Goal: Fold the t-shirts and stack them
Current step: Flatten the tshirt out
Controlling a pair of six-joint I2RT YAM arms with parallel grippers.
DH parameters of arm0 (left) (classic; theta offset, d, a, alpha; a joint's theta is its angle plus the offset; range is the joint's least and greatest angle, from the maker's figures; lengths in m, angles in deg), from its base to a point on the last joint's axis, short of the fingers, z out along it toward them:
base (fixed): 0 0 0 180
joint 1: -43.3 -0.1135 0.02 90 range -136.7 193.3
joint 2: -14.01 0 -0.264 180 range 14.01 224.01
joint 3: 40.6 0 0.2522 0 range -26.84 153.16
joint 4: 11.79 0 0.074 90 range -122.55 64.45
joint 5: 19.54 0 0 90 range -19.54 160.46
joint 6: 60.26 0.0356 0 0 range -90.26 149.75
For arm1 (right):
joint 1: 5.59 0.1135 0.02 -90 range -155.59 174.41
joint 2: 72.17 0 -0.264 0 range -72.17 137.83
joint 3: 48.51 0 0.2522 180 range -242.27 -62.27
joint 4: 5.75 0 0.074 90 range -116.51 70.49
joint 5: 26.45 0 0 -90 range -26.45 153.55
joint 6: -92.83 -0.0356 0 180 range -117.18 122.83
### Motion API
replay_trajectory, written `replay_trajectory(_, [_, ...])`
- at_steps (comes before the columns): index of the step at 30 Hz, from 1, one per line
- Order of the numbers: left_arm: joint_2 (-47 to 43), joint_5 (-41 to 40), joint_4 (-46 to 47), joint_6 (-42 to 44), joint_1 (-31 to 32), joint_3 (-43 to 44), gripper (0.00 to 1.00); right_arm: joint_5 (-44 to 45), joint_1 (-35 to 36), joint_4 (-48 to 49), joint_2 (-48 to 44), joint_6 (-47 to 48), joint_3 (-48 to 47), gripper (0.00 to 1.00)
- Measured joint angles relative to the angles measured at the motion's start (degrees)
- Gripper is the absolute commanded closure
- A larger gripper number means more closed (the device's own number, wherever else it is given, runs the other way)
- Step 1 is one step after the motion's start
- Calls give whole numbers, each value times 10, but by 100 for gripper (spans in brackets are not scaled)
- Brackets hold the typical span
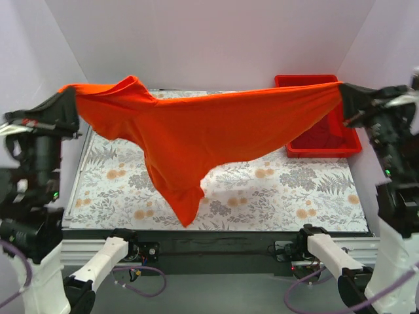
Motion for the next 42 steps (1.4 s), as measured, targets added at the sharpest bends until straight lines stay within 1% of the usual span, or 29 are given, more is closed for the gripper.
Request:
replay_trajectory(3, [-26,29,11,19,0,62,100,23,0,2,-41,13,-62,99])
replay_trajectory(8, [-53,77,25,38,0,153,100,50,0,8,-90,36,-136,99])
replay_trajectory(11, [-55,107,33,38,0,176,100,59,4,17,-98,44,-149,99])
replay_trajectory(13, [-56,123,38,37,0,173,100,65,8,21,-99,50,-143,99])
replay_trajectory(16, [-50,146,42,32,-1,136,100,71,11,30,-98,54,-97,99])
replay_trajectory(19, [-15,162,45,26,-1,92,100,74,11,49,-94,54,-1,99])
replay_trajectory(21, [19,167,47,24,-1,63,100,77,12,62,-80,54,65,99])
replay_trajectory(24, [104,170,50,25,-1,8,100,80,11,78,-46,53,155,99])
replay_trajectory(28, [196,168,40,27,-1,-36,100,80,12,85,2,51,228,99])
replay_trajectory(30, [228,168,24,32,-2,-48,100,79,12,85,11,50,247,99])
replay_trajectory(32, [234,169,13,37,-2,-49,100,78,12,85,10,49,253,99])
replay_trajectory(34, [223,170,13,42,-2,-49,100,77,12,94,0,48,253,99])
replay_trajectory(38, [172,171,14,52,-2,-49,100,73,12,109,-41,45,253,99])
replay_trajectory(42, [102,171,14,63,-2,-50,100,68,12,110,-82,40,253,99])
